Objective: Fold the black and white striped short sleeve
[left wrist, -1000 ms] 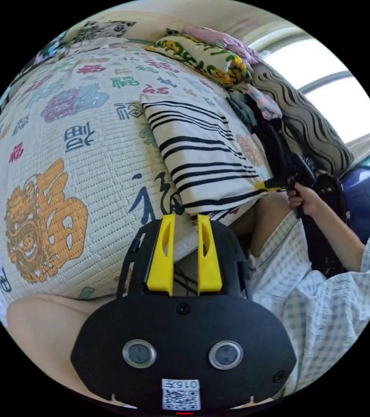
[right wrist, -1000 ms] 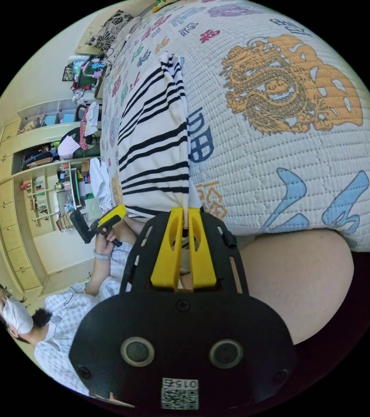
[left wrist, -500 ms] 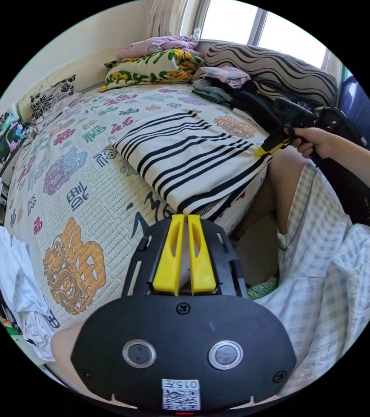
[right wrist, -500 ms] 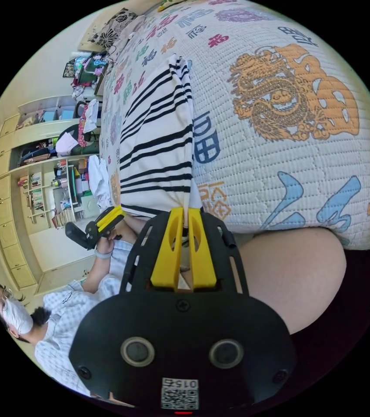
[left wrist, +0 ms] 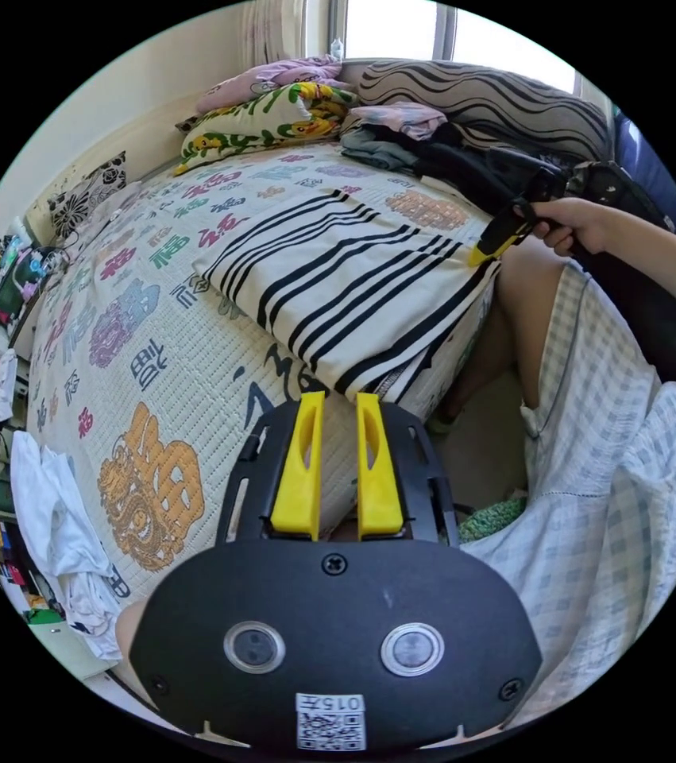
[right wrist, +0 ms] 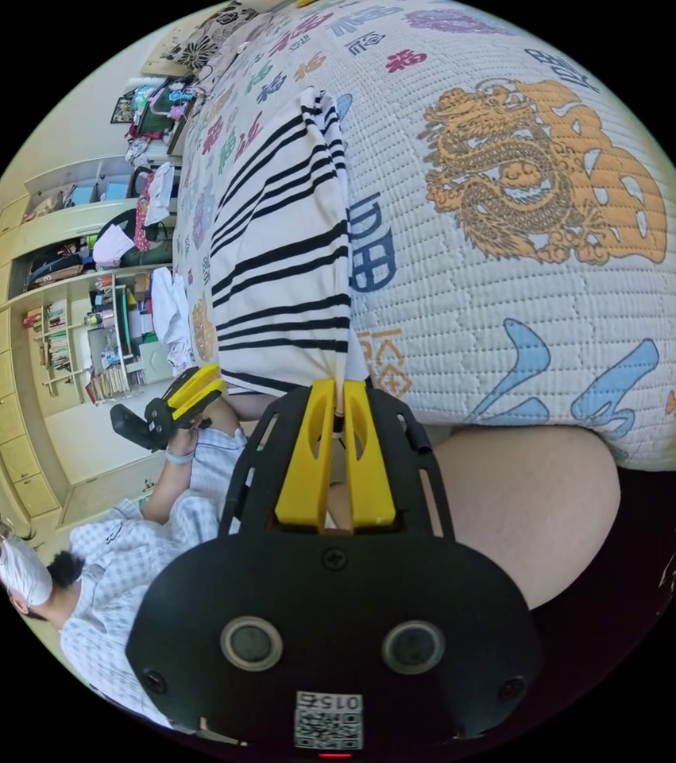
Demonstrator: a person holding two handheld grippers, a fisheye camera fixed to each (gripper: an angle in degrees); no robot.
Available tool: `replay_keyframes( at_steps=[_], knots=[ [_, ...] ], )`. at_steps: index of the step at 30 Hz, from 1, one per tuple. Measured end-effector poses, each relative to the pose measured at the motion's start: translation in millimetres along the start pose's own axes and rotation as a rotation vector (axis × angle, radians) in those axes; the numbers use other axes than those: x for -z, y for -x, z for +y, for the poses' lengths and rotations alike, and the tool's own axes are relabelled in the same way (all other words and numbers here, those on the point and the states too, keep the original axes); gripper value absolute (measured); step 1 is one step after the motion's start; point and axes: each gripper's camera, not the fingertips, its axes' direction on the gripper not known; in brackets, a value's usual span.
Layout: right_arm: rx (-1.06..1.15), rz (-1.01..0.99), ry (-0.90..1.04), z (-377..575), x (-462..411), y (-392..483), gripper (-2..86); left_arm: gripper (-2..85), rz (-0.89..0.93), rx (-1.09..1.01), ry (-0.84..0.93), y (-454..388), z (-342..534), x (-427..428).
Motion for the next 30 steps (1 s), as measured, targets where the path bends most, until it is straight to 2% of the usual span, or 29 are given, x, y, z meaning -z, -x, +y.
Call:
replay_keyframes(
  at_steps=[5, 12, 14, 18, 21, 24, 25, 26, 28, 30],
  knots=[
    [-0.012, -0.033, -0.010, 2, 1, -1, 0.7, 0.1, 0.034, -0.014, -0.007, 6, -3, -9],
    [0.003, -0.033, -0.011, 4, 8, 6, 1.1, -0.8, 0.109, -0.071, -0.048, 16, 1, 5],
    [0.019, 0.017, 0.014, 2, 9, 10, 1.5, -0.8, 0.080, -0.154, -0.011, 10, -1, 0],
    [0.053, 0.133, 0.097, -1, 7, 23, 3.7, -0.6, 0.093, -0.158, 0.121, 25, -13, -28],
    [0.089, 0.239, 0.120, 3, 16, 35, 6.2, 0.4, 0.220, -0.171, 0.131, 44, -18, -26],
    [0.129, 0.152, -0.017, 8, 40, 47, 7.7, 2.3, 0.372, 0.011, 0.051, 91, -37, -4],
    [0.131, 0.121, -0.072, 6, 46, 50, 8.6, 3.5, 0.435, 0.113, -0.026, 116, -42, 2],
    [0.133, 0.123, -0.102, 1, 48, 54, 9.4, 4.7, 0.426, 0.215, -0.077, 140, -45, -1],
    [0.124, 0.177, -0.099, -10, 42, 56, 10.4, 6.3, 0.351, 0.356, -0.050, 171, -47, -21],
    [0.083, 0.226, -0.046, -20, 30, 52, 9.9, 7.0, 0.446, 0.478, -0.005, 199, -43, -49]
  ],
)
